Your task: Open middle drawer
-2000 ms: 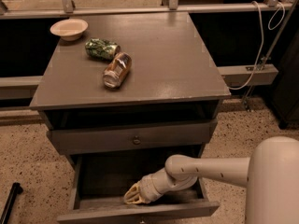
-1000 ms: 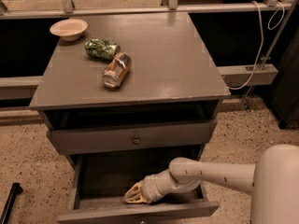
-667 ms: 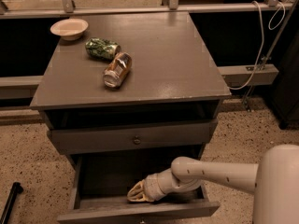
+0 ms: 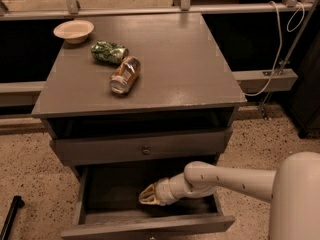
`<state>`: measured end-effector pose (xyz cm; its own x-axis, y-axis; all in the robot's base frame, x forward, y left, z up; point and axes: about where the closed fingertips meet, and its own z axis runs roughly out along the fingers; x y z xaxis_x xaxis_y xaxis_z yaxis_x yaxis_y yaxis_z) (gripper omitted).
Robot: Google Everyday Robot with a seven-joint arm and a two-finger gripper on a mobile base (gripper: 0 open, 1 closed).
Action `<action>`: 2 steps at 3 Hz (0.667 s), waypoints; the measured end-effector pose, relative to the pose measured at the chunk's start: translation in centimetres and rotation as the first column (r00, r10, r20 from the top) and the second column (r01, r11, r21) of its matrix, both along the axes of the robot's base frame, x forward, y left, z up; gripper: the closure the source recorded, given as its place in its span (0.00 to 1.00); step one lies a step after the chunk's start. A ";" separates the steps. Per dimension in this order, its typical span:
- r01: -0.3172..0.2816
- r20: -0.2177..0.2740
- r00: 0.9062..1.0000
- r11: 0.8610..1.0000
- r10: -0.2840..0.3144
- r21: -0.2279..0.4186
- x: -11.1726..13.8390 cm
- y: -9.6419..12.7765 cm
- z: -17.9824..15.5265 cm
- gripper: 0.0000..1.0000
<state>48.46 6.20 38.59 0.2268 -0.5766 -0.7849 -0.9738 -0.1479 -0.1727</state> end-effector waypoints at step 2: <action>-0.029 0.001 1.000 1.000 0.029 -0.007 1.0 0.8 -0.8 1.00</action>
Offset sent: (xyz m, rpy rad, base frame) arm 0.0041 0.0025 -0.0142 -0.0197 0.0098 0.0497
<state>49.44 6.97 37.80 0.2439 -0.5754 -0.7806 -0.9690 -0.1771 -0.1723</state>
